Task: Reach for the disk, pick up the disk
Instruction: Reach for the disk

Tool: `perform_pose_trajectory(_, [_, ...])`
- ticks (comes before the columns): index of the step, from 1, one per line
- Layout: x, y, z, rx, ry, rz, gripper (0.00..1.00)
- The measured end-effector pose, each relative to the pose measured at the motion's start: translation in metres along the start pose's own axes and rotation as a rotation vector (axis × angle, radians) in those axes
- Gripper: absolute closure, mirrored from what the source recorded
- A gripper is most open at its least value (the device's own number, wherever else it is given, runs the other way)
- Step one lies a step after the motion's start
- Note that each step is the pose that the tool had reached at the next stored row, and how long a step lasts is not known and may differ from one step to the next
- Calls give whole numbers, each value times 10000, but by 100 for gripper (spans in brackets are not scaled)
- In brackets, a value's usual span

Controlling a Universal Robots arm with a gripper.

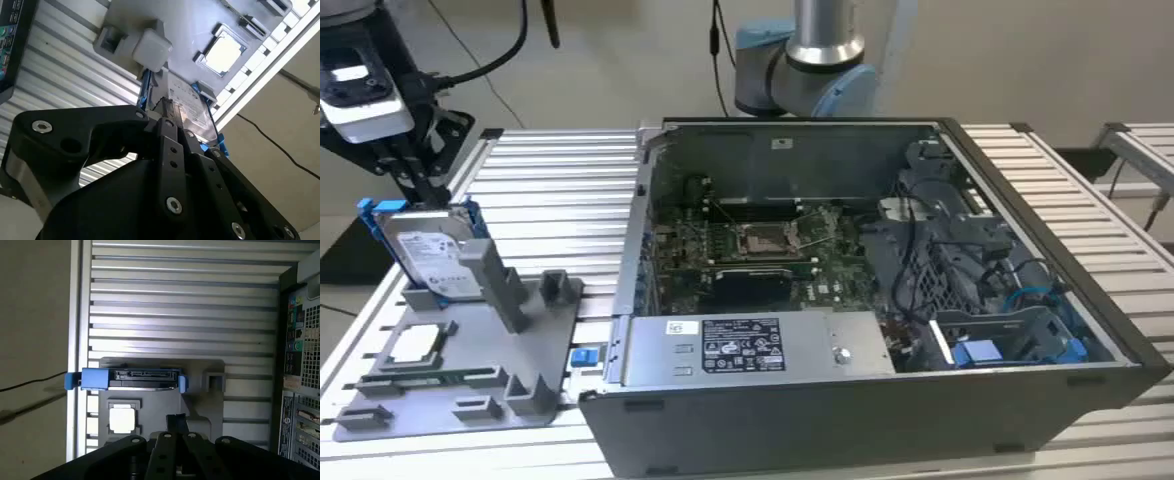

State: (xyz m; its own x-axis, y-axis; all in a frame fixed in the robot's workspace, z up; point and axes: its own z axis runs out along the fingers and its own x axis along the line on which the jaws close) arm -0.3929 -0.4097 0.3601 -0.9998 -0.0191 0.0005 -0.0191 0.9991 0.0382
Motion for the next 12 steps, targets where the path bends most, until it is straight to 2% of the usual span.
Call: perform_pose_trajectory(12, [0,0,0,0,0,0,100])
